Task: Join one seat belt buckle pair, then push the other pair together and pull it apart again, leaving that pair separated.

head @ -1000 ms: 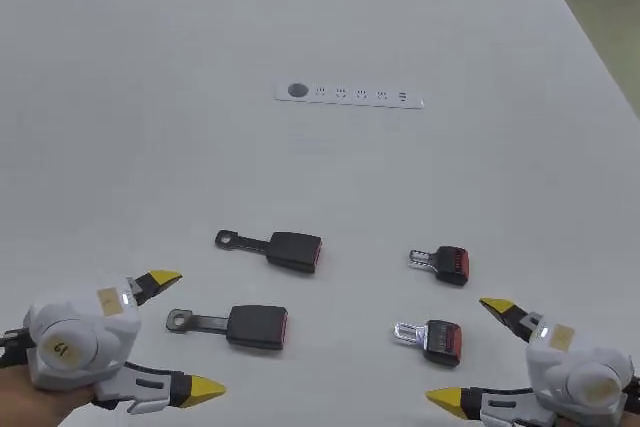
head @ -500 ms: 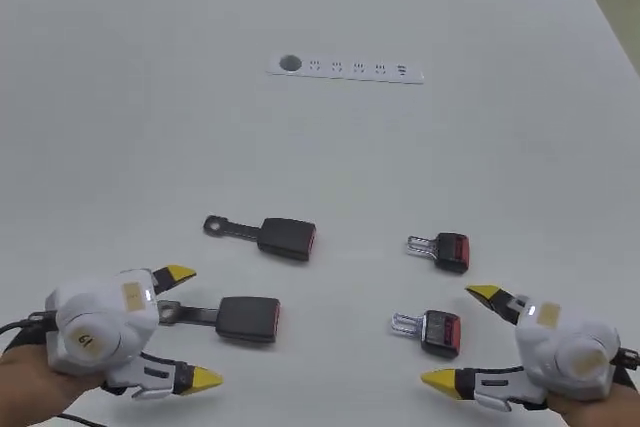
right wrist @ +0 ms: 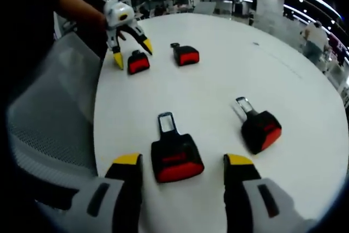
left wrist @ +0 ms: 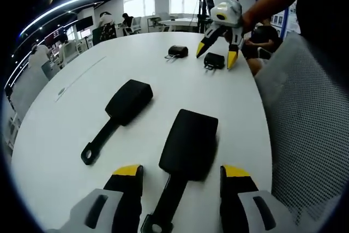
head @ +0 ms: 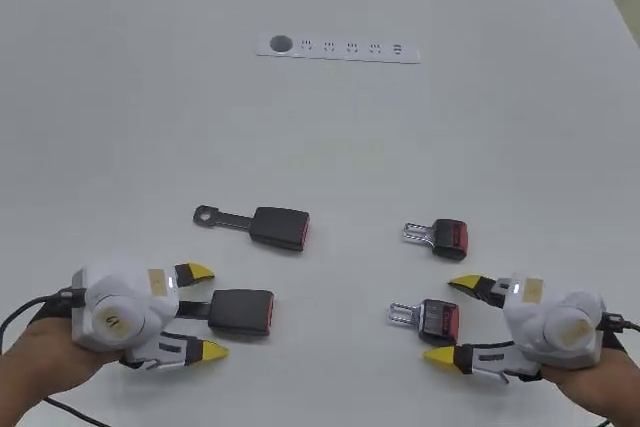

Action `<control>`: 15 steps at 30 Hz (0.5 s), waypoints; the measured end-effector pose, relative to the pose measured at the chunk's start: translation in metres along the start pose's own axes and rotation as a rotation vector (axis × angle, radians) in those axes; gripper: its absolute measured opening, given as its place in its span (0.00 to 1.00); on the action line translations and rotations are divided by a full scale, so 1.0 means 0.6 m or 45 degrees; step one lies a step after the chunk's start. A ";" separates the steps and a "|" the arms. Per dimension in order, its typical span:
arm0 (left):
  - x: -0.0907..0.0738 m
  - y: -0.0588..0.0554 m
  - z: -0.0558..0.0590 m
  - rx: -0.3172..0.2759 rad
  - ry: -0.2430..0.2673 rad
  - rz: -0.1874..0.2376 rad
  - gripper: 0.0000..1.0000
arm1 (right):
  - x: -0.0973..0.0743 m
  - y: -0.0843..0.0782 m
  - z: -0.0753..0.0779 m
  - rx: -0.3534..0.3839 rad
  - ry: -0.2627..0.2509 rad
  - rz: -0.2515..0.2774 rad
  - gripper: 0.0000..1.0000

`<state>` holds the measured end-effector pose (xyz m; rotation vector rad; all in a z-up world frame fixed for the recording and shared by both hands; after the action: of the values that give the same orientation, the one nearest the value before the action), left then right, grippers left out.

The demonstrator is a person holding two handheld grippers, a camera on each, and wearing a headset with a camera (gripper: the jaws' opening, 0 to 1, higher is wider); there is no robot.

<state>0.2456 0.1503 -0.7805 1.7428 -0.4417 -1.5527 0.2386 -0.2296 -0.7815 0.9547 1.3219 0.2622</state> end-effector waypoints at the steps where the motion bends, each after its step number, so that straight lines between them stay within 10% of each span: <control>1: 0.000 0.001 -0.001 0.005 -0.003 0.004 0.58 | 0.000 0.001 0.001 -0.002 0.016 0.009 0.59; 15: -0.011 0.028 -0.007 0.115 -0.105 -0.020 0.33 | -0.004 -0.001 0.007 -0.160 0.139 -0.020 0.37</control>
<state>0.2521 0.1448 -0.7639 1.7583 -0.5485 -1.6428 0.2415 -0.2331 -0.7805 0.8331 1.3949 0.3852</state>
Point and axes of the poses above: the centre of the closed fingertips' face, and the gripper's own axes: x roughly forward along the fingers, z roughly to its right, y roughly out of its top, the point moved 10 cm from there along -x, roughly backward along the fingers, and after that the axes turned 5 degrees about z, right-handed, at the moved point
